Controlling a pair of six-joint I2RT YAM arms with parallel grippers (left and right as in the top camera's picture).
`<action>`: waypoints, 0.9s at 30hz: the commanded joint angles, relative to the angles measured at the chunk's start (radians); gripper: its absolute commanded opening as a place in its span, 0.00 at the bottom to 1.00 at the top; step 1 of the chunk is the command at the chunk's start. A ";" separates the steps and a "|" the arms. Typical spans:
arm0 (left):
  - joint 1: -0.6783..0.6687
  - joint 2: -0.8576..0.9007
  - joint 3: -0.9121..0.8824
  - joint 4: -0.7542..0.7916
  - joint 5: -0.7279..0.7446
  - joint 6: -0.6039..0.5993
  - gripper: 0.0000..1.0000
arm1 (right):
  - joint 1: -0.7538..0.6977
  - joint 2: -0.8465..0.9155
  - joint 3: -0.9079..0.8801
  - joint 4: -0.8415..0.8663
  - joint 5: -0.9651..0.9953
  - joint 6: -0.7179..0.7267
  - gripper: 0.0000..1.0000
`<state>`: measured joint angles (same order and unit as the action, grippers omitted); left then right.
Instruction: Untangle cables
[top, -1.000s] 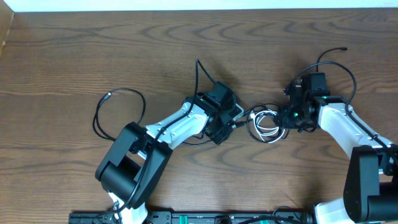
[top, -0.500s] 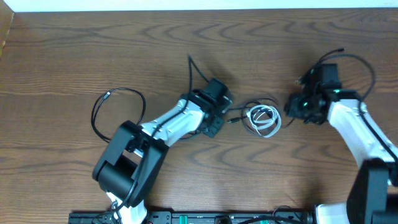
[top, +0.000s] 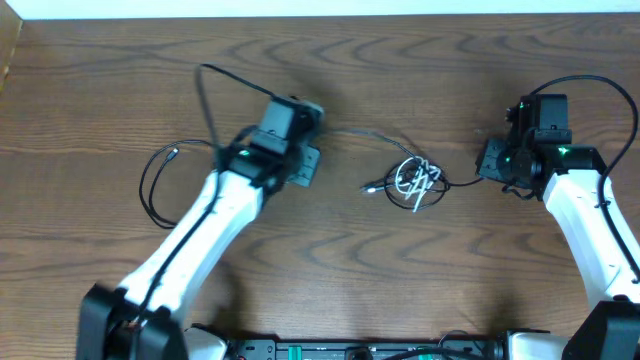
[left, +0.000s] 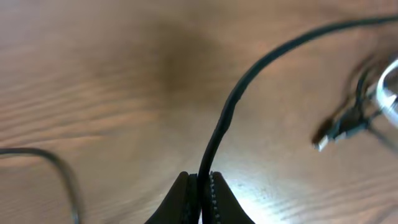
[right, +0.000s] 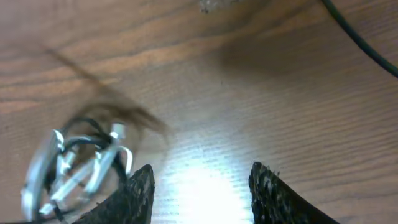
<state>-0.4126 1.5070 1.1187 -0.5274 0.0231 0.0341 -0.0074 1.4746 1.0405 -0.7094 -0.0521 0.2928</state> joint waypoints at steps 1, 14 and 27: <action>0.092 -0.107 -0.002 0.020 -0.019 -0.063 0.07 | -0.007 -0.004 0.011 -0.027 0.002 -0.040 0.01; 0.296 -0.254 -0.002 0.061 0.131 -0.122 0.07 | -0.005 -0.004 0.011 -0.176 -0.317 -0.178 0.22; 0.296 -0.233 -0.002 0.062 0.130 -0.122 0.07 | -0.010 -0.004 0.011 -0.320 -0.317 -0.174 0.70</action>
<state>-0.1204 1.2697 1.1187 -0.4675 0.1524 -0.0788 -0.0074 1.4746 1.0412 -1.0203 -0.3588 0.1337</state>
